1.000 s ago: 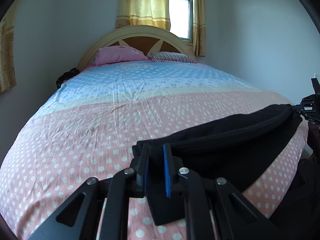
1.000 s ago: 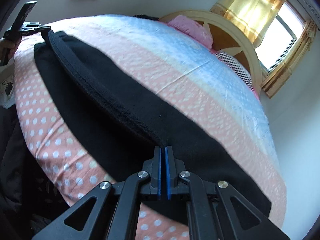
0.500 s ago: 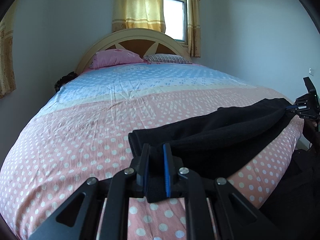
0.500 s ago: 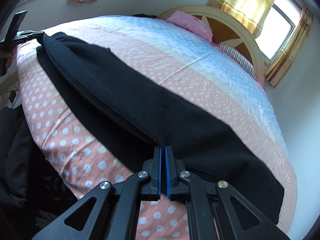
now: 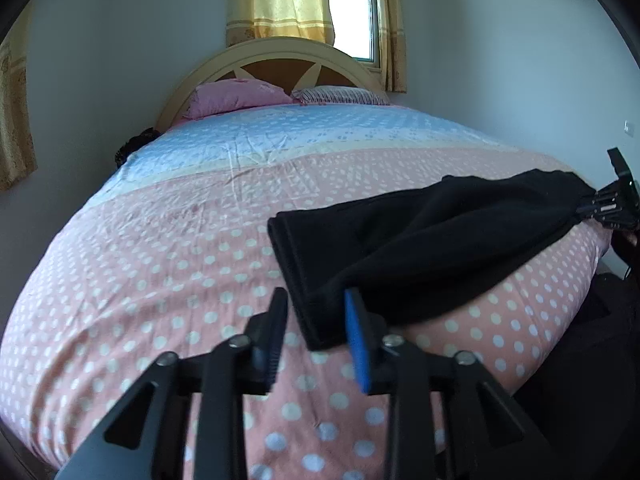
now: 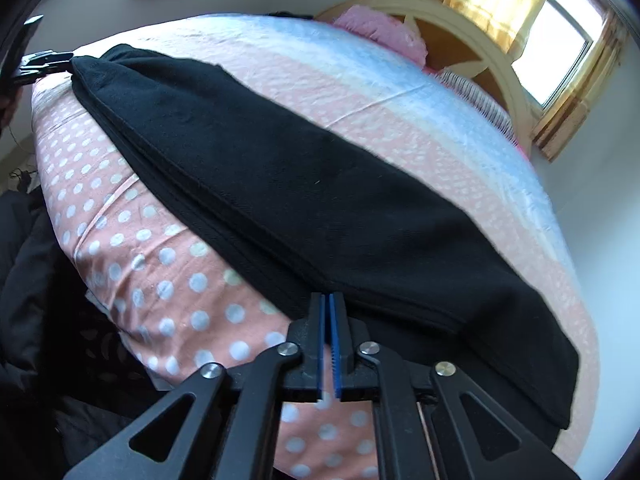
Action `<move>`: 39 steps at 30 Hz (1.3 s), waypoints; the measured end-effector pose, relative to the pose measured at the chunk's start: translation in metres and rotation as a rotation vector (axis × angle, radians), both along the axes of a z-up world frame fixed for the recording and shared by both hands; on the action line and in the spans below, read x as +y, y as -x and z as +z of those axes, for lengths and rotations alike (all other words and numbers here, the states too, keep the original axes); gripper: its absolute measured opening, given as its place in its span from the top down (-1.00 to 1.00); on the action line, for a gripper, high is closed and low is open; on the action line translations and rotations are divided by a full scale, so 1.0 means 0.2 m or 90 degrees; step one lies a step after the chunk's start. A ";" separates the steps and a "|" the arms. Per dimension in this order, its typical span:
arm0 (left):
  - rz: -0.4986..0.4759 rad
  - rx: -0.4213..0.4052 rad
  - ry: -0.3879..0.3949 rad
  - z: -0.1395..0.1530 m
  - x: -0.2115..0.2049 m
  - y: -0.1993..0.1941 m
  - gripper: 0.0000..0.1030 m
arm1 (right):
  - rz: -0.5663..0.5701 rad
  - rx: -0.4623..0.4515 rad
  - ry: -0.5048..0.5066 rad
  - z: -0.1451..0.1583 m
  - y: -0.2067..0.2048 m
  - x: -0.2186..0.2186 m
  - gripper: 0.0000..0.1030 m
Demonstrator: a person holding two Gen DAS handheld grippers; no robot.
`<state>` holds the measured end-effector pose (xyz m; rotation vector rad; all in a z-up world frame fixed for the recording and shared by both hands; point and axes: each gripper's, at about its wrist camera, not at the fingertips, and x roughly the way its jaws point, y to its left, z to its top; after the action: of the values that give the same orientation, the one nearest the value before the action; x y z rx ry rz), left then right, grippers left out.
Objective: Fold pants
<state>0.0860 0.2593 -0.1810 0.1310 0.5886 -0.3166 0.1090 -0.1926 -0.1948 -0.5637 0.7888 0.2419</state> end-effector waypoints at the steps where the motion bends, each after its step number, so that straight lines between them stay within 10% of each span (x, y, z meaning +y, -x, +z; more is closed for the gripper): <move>1: 0.010 -0.005 -0.007 0.01 0.03 0.03 -0.10 | -0.002 -0.001 -0.009 0.01 0.00 -0.01 0.21; 3: 0.041 -0.007 -0.007 0.03 0.11 0.07 -0.14 | 0.001 -0.007 -0.046 0.05 0.02 -0.01 -0.05; 12: 0.122 -0.011 0.079 0.13 0.19 -0.04 -0.13 | 0.115 -0.043 -0.035 0.07 -0.01 0.44 -0.05; 21: 0.088 0.156 0.083 0.01 -0.04 -0.50 -0.05 | 0.148 -0.051 -0.063 0.06 0.00 0.56 -0.05; 26: 0.072 0.181 0.084 0.00 -0.08 -0.53 0.81 | 0.131 -0.049 -0.078 0.06 -0.02 0.54 -0.05; 33: 0.090 0.124 0.131 0.13 -0.02 -0.55 0.84 | 0.119 -0.037 -0.090 0.02 -0.05 0.54 -0.05; 39: 0.114 0.145 0.030 -0.04 -0.11 -0.64 0.76 | 0.133 -0.018 -0.110 0.00 -0.08 0.59 -0.05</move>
<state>0.2147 0.2381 -0.1894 -0.0036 0.8117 -0.1724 0.1245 -0.0755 -0.1951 -0.4850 0.6741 0.4882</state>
